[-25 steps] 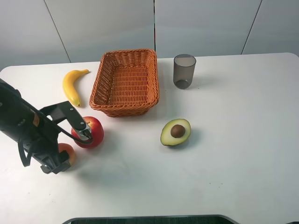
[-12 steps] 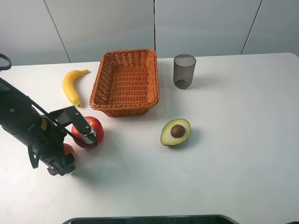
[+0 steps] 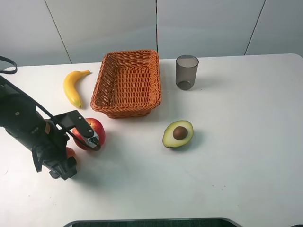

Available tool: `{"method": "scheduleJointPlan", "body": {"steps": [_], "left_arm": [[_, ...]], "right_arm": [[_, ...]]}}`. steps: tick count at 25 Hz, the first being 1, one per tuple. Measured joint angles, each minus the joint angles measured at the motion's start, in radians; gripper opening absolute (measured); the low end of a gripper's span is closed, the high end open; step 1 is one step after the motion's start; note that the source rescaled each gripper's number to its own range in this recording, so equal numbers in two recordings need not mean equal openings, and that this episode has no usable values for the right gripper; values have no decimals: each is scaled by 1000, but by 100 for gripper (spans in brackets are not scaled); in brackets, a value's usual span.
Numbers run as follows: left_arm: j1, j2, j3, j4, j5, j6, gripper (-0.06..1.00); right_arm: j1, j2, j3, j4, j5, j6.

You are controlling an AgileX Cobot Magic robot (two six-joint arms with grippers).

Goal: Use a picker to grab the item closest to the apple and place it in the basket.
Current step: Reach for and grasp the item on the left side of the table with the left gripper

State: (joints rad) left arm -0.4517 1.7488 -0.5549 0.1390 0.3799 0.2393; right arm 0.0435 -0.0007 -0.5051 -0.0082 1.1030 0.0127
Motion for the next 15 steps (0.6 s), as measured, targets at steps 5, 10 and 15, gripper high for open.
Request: {"method": "scheduleJointPlan", "body": {"steps": [5,10,15], "left_arm": [[-4,2,0,-2,0,0,0],[-4,2,0,-2,0,0,0],[-4,2,0,-2,0,0,0]], "right_arm": [[0,0,0,0,0,0],[0,0,0,0,0,0],[0,0,0,0,0,0]]}}
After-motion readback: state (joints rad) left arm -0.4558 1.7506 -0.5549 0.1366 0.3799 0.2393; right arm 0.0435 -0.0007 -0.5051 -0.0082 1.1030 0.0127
